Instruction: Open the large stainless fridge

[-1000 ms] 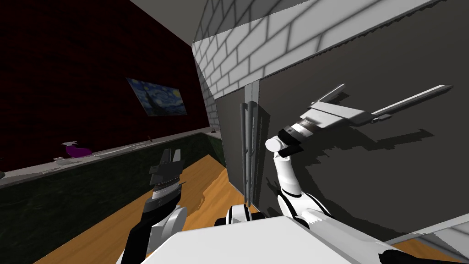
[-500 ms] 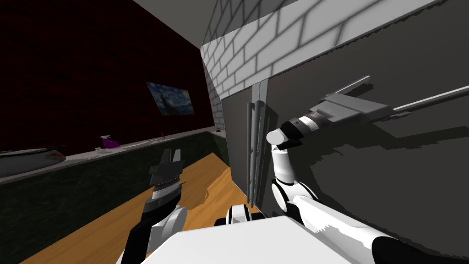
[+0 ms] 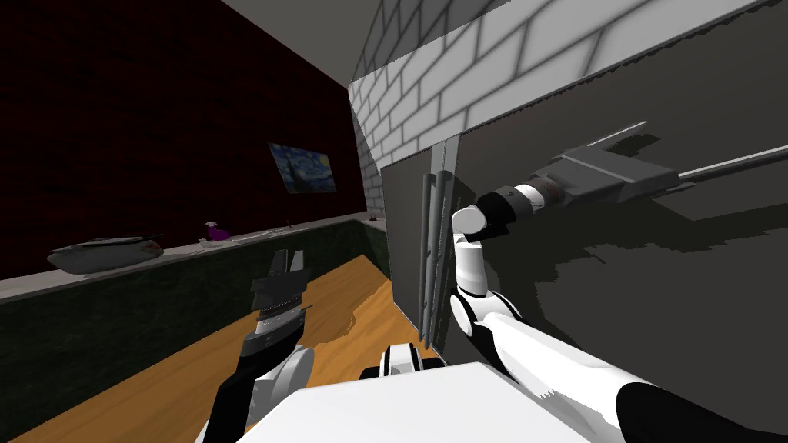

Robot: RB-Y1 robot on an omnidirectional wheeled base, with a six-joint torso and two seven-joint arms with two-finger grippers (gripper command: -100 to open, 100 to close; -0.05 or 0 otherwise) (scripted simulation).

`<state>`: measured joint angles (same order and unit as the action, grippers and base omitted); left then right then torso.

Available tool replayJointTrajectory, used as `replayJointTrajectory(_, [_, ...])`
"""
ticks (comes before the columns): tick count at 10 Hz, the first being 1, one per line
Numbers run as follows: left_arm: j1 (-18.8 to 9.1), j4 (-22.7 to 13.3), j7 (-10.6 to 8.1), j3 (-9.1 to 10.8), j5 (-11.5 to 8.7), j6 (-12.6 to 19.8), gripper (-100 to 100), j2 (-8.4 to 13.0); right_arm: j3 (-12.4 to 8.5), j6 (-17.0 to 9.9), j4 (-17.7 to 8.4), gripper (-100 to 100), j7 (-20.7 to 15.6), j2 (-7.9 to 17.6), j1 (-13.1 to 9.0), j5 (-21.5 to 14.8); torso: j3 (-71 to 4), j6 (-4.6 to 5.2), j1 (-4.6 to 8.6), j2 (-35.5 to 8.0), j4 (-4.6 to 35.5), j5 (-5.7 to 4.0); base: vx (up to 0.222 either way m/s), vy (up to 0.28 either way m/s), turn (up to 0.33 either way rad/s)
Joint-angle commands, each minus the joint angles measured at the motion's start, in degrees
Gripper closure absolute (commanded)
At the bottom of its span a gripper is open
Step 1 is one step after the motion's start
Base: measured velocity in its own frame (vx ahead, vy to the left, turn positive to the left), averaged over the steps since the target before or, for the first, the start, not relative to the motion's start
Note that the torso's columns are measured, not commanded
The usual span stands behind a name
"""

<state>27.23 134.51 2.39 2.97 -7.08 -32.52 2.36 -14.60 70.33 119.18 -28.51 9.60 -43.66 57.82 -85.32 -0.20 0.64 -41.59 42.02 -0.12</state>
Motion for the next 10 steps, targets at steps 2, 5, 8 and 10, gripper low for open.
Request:
replayJointTrajectory(2, [0.0,0.0,0.0,0.0,0.0,0.0,0,0.0,-0.93,1.72,-0.88,-100,-2.95,-0.15,-4.57,5.87,-0.13,-0.06,0.06,0.2,-0.14,-0.07,-0.029,0.001,0.149])
replayJointTrajectory(5, [0.0,0.0,0.0,0.0,0.0,0.0,0,0.0,-1.63,3.01,-1.29,-100,-4.87,-0.24,-7.48,9.85,-0.24,-0.14,0.15,0.38,-0.25,-0.15,-0.021,0.003,0.082])
replayJointTrajectory(8, [0.0,0.0,0.0,0.0,0.0,0.0,0,0.0,-2.33,4.25,-1.73,-100,-6.79,-0.32,-10.3,13.55,-0.43,-0.23,0.24,0.66,-0.41,-0.23,-0.025,0.002,0.107])
replayJointTrajectory(10, [0.01,0.0,0.0,0.01,0.0,0.0,0,0.0,-3.03,5.43,-2.2,-100,-8.69,-0.39,-13.01,15.87,-0.53,-0.18,0.26,0.86,-0.49,-0.27,-0.023,-0.001,0.093])
